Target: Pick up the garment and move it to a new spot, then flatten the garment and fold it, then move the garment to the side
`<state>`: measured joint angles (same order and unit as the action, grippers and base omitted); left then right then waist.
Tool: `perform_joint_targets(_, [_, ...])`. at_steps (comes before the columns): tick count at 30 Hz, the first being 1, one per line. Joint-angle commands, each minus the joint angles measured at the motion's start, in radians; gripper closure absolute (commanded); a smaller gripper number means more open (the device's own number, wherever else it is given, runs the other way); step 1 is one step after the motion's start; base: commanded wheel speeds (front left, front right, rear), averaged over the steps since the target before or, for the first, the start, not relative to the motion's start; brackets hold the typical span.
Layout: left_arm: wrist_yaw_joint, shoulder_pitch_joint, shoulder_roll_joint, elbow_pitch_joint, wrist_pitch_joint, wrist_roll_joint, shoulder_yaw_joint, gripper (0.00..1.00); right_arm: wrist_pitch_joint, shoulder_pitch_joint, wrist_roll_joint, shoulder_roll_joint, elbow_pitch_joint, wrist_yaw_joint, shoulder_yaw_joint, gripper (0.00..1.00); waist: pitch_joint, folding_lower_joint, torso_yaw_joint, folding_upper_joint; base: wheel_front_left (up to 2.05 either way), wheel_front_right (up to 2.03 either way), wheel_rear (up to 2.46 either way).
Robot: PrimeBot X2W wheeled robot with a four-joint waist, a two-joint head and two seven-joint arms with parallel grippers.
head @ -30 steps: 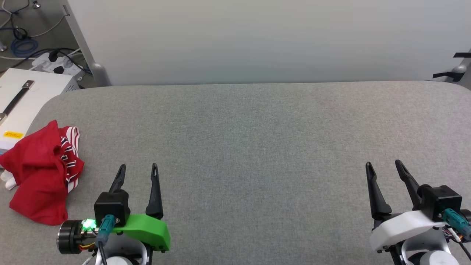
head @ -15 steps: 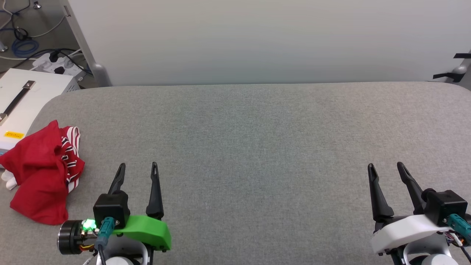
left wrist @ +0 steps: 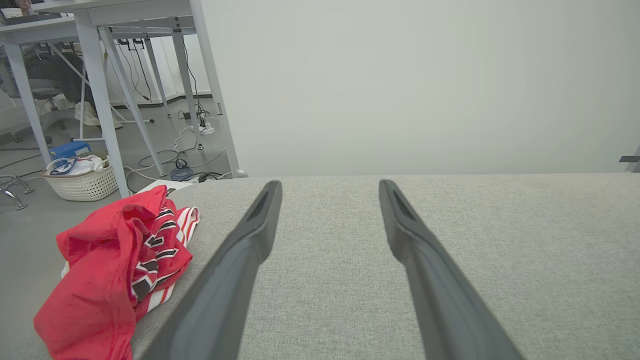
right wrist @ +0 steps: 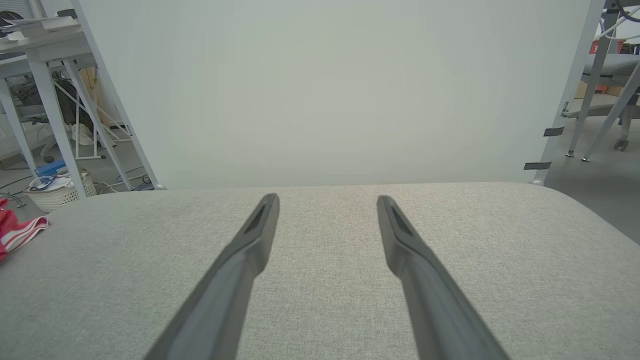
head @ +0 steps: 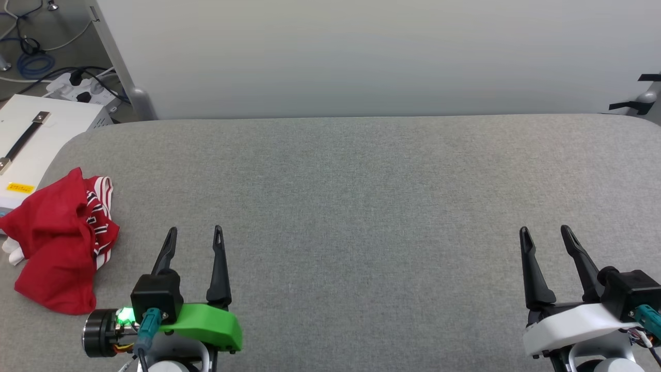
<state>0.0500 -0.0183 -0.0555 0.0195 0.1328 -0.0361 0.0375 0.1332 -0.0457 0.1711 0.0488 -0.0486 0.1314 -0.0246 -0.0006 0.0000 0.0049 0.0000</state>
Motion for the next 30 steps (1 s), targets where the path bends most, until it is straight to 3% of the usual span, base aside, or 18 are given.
perform_joint_targets(1, [0.01, -0.009, 0.003, 0.005, 0.01, -0.006, 0.004, 0.0, 0.012, -0.015, 0.011, 0.001, -0.009, 0.0, -0.001, 0.0, 0.0, 0.0, 0.001, 0.0, 0.0, 0.0, 0.0])
perform_joint_targets(30, [0.015, -0.025, 0.004, 0.0, 0.07, -0.024, 0.029, 0.0, 0.071, -0.041, 0.032, 0.001, -0.025, -0.001, -0.016, 0.0, -0.005, 0.0, 0.009, 0.0, 0.0, 0.0, 0.0])
